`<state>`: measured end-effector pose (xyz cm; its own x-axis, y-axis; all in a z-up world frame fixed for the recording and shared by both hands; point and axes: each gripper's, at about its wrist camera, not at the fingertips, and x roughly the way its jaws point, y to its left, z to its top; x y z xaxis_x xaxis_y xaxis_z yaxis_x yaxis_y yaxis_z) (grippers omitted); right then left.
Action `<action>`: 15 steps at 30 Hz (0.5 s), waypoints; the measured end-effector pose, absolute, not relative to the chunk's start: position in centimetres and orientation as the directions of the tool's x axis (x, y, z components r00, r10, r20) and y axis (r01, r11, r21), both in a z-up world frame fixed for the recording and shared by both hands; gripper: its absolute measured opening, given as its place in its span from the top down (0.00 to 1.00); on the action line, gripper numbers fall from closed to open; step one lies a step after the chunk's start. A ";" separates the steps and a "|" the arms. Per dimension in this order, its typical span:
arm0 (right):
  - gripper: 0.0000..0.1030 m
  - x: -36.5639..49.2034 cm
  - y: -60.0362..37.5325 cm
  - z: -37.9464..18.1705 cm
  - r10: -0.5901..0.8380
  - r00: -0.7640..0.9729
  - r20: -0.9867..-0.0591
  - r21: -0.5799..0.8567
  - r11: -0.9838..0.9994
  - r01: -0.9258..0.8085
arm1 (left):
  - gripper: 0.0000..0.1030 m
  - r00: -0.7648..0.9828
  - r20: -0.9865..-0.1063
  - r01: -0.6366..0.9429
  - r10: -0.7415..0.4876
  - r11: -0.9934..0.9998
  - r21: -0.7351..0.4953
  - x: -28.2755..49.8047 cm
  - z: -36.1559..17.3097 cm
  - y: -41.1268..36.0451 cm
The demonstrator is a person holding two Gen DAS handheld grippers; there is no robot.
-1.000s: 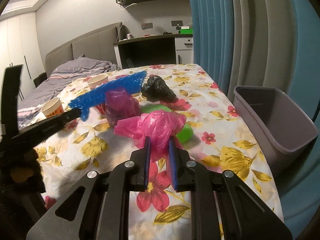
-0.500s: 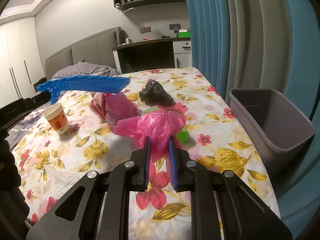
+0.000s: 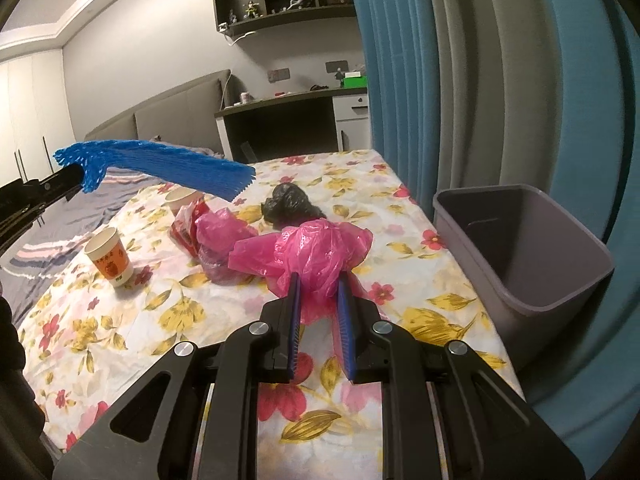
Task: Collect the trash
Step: 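Grasp the pink plastic bag with the right tool while the left tool grasps the blue mesh strip, then carry the pink bag and blue mesh over the grey bin and open both tools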
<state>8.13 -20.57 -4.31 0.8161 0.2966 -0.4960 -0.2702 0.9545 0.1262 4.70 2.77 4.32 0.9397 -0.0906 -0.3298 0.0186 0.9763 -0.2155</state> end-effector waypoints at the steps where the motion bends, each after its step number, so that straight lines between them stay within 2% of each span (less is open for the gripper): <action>1: 0.82 8.1 -20.9 -4.1 0.292 0.820 -0.491 0.126 0.956 -0.265 | 0.98 0.939 -0.330 0.025 -0.097 0.976 -0.215 4.8 4.5 2.4; 15: 0.82 10.5 -27.2 -2.1 0.141 0.882 -0.450 0.087 0.990 -0.114 | 0.98 0.903 -0.338 0.221 -0.265 0.962 -0.163 10.3 5.9 -7.5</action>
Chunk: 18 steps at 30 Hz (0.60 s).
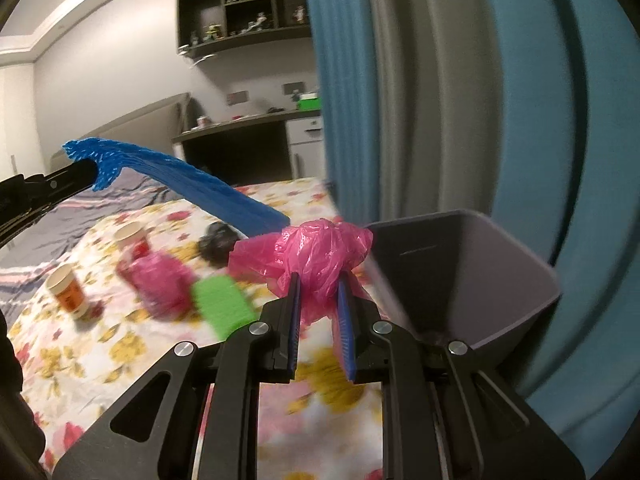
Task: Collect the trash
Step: 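Carry the pink bag and blue mesh over the grey bin and open both tools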
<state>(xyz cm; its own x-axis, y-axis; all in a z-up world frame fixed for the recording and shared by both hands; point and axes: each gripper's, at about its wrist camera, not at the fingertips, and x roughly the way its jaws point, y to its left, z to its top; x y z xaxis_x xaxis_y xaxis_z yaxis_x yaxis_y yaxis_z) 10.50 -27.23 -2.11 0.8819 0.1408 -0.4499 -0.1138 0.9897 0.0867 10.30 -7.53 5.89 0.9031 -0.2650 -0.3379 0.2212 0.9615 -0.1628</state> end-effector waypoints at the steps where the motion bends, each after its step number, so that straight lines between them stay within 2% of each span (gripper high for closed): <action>1: 0.82 10.9 -27.9 -2.1 0.122 0.884 -0.451 0.084 0.992 -0.094 | 0.98 0.898 -0.341 0.234 -0.278 0.958 -0.166 10.7 5.8 -8.1; 10: 0.82 13.5 -32.6 -2.7 0.005 0.881 -0.474 0.071 0.997 0.032 | 0.98 0.824 -0.404 0.342 -0.398 0.917 -0.206 15.8 4.2 -14.6; 18: 0.82 15.2 -35.5 -3.9 -0.041 0.863 -0.504 0.080 0.992 0.094 | 0.98 0.773 -0.459 0.380 -0.438 0.899 -0.216 19.0 1.9 -18.4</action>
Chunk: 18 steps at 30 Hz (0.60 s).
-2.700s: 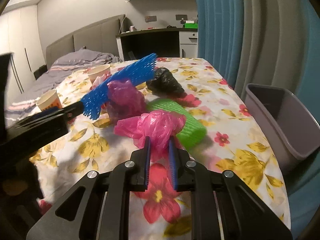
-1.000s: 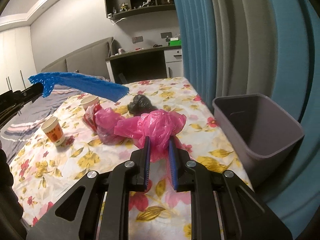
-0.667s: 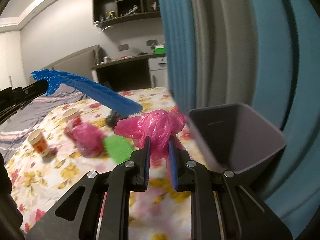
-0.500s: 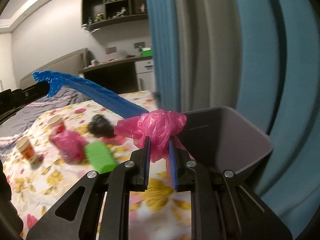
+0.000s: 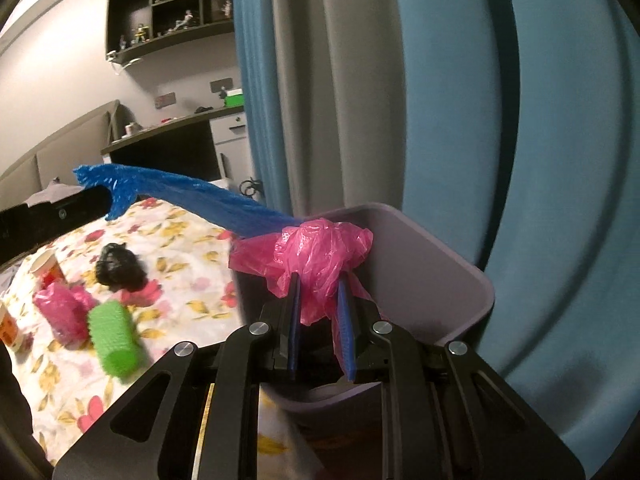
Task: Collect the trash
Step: 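Carry the pink bag and blue mesh over the grey bin and open both tools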
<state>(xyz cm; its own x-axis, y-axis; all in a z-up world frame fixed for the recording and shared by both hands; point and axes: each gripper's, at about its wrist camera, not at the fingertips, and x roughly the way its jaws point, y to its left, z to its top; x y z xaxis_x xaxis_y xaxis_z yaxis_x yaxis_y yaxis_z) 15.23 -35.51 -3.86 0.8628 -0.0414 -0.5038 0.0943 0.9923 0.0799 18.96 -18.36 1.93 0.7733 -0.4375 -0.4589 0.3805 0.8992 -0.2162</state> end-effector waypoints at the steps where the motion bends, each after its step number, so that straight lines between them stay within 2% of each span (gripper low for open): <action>1: 0.82 15.4 -35.7 -4.1 -0.046 0.860 -0.508 0.081 0.992 0.100 | 0.98 0.767 -0.466 0.383 -0.441 0.898 -0.217 19.2 1.6 -18.7; 10: 0.82 17.0 -37.0 -5.4 -0.065 0.840 -0.539 0.082 0.988 0.129 | 0.98 0.708 -0.532 0.405 -0.466 0.884 -0.234 21.5 -1.0 -21.2; 15: 0.81 17.8 -37.3 -6.0 -0.069 0.830 -0.554 0.079 0.988 0.135 | 0.98 0.658 -0.561 0.418 -0.502 0.863 -0.283 22.6 -2.2 -22.0; 17: 0.80 18.1 -37.3 -6.2 -0.067 0.828 -0.556 0.081 0.988 0.134 | 0.97 0.638 -0.567 0.426 -0.521 0.852 -0.304 23.0 -2.6 -22.2; 18: 0.76 18.2 -37.3 -6.2 -0.068 0.827 -0.558 0.079 0.988 0.135 | 0.96 0.628 -0.568 0.434 -0.532 0.845 -0.312 23.1 -2.8 -22.3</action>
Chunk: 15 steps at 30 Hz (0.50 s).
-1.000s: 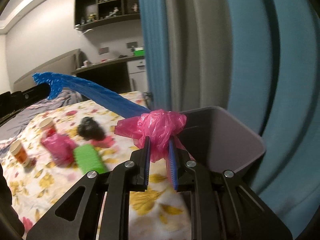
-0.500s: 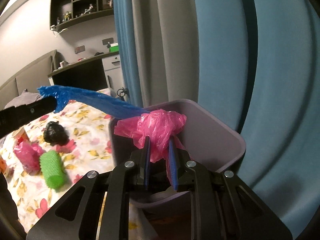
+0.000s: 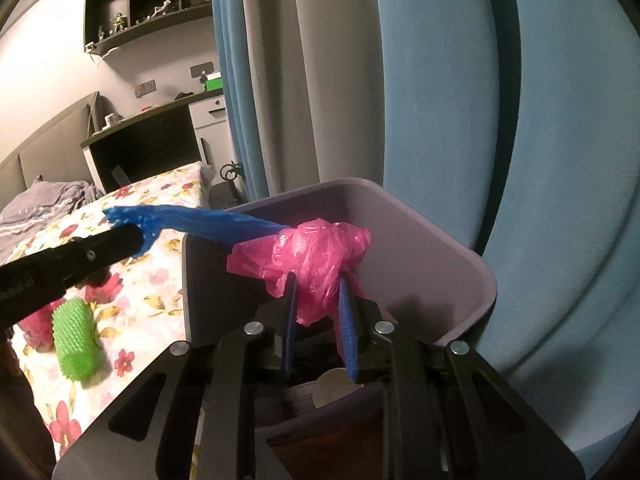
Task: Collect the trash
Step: 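Carry the pink bag and blue mesh over the grey bin and open both tools, then move both tools back over the table toward the remaining trash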
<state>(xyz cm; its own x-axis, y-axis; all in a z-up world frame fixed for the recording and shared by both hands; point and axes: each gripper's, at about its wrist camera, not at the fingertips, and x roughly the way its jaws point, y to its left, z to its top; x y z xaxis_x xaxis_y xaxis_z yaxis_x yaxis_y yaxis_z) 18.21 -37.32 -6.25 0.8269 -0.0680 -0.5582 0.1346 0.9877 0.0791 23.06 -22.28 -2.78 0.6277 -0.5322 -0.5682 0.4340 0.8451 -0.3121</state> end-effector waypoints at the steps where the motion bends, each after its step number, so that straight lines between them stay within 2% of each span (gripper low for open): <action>1: 0.72 18.3 -37.3 -6.3 -0.071 0.826 -0.560 0.076 0.988 0.136 | 0.90 0.613 -0.568 0.447 -0.549 0.834 -0.323 23.1 -2.9 -22.4; 2: 0.70 18.4 -37.3 -6.4 -0.072 0.826 -0.560 0.075 0.988 0.136 | 0.74 0.609 -0.570 0.448 -0.551 0.832 -0.326 23.2 -3.1 -22.3; 3: 0.63 18.4 -37.3 -6.4 -0.075 0.827 -0.558 0.074 0.988 0.139 | 0.63 0.613 -0.570 0.445 -0.547 0.835 -0.323 23.1 -3.2 -22.3; 4: 0.59 18.4 -37.3 -6.4 -0.075 0.827 -0.557 0.074 0.987 0.140 | 0.45 0.620 -0.565 0.440 -0.544 0.838 -0.323 23.0 -3.2 -22.0; 5: 0.58 18.4 -37.4 -6.4 -0.076 0.828 -0.556 0.073 0.988 0.139 | 0.38 0.635 -0.552 0.432 -0.540 0.841 -0.326 22.7 -3.1 -21.6; 8: 0.56 18.1 -37.6 -6.4 -0.091 0.827 -0.555 0.066 0.986 0.153 | 0.28 0.674 -0.546 0.399 -0.498 0.867 -0.298 22.0 -2.9 -20.7; 11: 0.49 17.3 -37.7 -6.1 -0.095 0.833 -0.545 0.076 0.984 0.161 | 0.22 0.719 -0.552 0.344 -0.422 0.906 -0.246 21.0 -2.9 -19.6; 15: 0.38 16.4 -37.4 -5.5 -0.106 0.845 -0.524 0.070 0.984 0.166 | 0.20 0.749 -0.566 0.269 -0.344 0.939 -0.215 20.1 -3.1 -17.8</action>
